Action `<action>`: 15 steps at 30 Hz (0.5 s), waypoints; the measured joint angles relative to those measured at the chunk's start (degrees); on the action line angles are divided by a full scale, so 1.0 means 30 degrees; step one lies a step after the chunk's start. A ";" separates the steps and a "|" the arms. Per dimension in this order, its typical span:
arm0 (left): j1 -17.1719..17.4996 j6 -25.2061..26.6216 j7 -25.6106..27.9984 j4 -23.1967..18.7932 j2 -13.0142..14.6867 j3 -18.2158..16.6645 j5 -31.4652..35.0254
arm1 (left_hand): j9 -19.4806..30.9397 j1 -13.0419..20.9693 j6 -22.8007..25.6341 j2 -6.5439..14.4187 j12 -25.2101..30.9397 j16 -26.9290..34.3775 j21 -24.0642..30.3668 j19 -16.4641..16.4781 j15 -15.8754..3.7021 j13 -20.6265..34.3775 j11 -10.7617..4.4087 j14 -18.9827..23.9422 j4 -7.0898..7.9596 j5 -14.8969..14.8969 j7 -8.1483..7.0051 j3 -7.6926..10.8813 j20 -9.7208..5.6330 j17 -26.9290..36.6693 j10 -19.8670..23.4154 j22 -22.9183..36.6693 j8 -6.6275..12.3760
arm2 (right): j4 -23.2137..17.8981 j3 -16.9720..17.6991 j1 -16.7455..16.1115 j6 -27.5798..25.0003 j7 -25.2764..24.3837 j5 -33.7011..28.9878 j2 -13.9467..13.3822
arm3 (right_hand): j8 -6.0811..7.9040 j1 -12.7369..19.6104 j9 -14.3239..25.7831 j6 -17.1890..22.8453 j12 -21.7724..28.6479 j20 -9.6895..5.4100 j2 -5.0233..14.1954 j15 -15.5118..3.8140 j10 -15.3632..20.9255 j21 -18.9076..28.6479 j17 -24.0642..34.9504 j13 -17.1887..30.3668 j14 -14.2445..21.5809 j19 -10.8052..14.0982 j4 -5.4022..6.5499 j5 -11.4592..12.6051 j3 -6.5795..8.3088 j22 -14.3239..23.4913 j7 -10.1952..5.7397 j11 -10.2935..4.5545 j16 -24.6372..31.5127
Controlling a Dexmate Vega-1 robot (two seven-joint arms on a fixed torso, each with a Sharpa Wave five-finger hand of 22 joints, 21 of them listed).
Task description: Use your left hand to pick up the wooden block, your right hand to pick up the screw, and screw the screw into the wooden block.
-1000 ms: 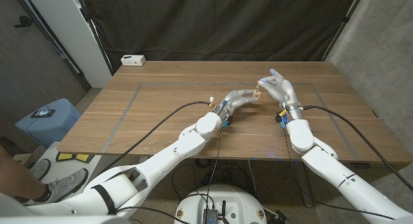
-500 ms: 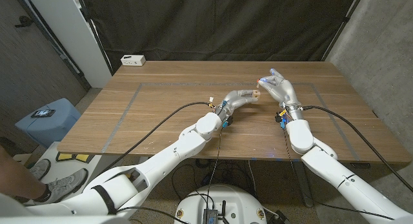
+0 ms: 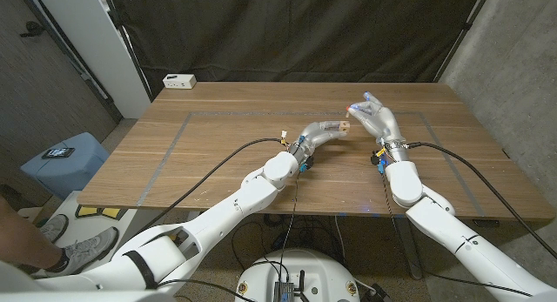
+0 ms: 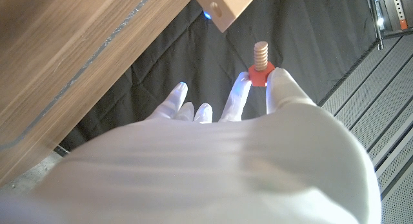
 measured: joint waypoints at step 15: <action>-0.0108 0.0162 -0.0121 0.0195 -0.0136 -0.0040 -0.0276 | 0.0003 -0.0002 -0.0001 -0.0002 -0.0002 0.0001 0.0000 0.0000 0.0000 0.0012 0.0027 0.0001 0.0006 -0.0017 0.0001 0.0006 0.0000 0.0001 -0.0029 0.0000 -0.0004 | 0.0138 -0.0034 0.0152 -0.0009 0.0118 0.0065 0.0015 | 0.0000 0.0053 0.0030 -0.0244 0.0000 0.0000 0.0155 0.0000 -0.0176 0.0000 0.0002 0.0002 0.0000 0.0001 -0.0148 0.0143 -0.0147 -0.0001 -0.0099 0.0030 0.0000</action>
